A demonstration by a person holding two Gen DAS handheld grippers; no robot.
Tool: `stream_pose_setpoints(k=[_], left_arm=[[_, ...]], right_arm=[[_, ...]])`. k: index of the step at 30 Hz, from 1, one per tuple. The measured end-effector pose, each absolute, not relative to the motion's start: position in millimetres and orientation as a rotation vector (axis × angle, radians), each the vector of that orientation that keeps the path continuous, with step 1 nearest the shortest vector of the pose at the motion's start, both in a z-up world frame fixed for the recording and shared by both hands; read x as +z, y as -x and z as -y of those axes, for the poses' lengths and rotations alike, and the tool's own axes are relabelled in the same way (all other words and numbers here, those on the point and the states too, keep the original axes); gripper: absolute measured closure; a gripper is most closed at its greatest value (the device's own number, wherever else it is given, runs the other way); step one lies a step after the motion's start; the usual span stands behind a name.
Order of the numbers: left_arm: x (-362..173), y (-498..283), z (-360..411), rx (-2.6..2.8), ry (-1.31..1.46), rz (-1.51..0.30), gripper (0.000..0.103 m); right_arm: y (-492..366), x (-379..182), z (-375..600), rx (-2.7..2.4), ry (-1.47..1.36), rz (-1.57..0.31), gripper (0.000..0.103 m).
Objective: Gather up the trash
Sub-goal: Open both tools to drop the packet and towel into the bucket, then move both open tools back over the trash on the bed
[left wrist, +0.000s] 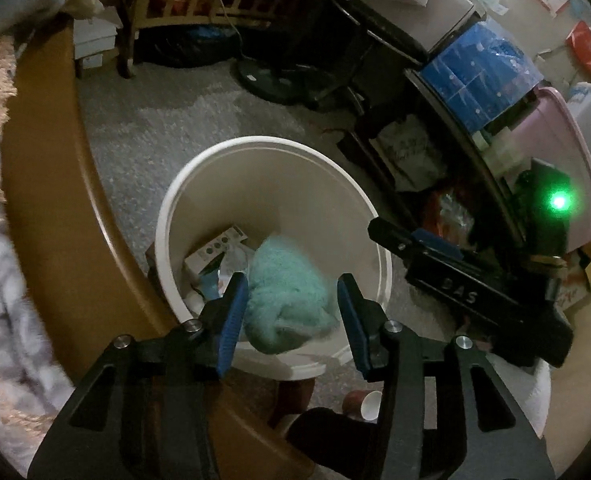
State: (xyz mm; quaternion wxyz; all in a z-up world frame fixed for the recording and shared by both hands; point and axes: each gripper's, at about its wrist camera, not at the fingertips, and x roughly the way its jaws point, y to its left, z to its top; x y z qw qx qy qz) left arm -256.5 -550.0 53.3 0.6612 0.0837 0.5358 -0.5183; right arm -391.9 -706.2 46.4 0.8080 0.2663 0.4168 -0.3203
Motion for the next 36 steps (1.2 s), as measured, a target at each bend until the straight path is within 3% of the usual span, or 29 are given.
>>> stream_pose_setpoints(k=[12, 36], left_arm=[[72, 254, 524, -1.134, -0.202, -1.176, 0.053], [110, 209, 382, -0.824, -0.206, -0.925, 0.053]], right_arm=[[393, 46, 703, -0.647, -0.608, -0.885, 0.029], [344, 72, 596, -0.475, -0.438, -0.826, 0.029]])
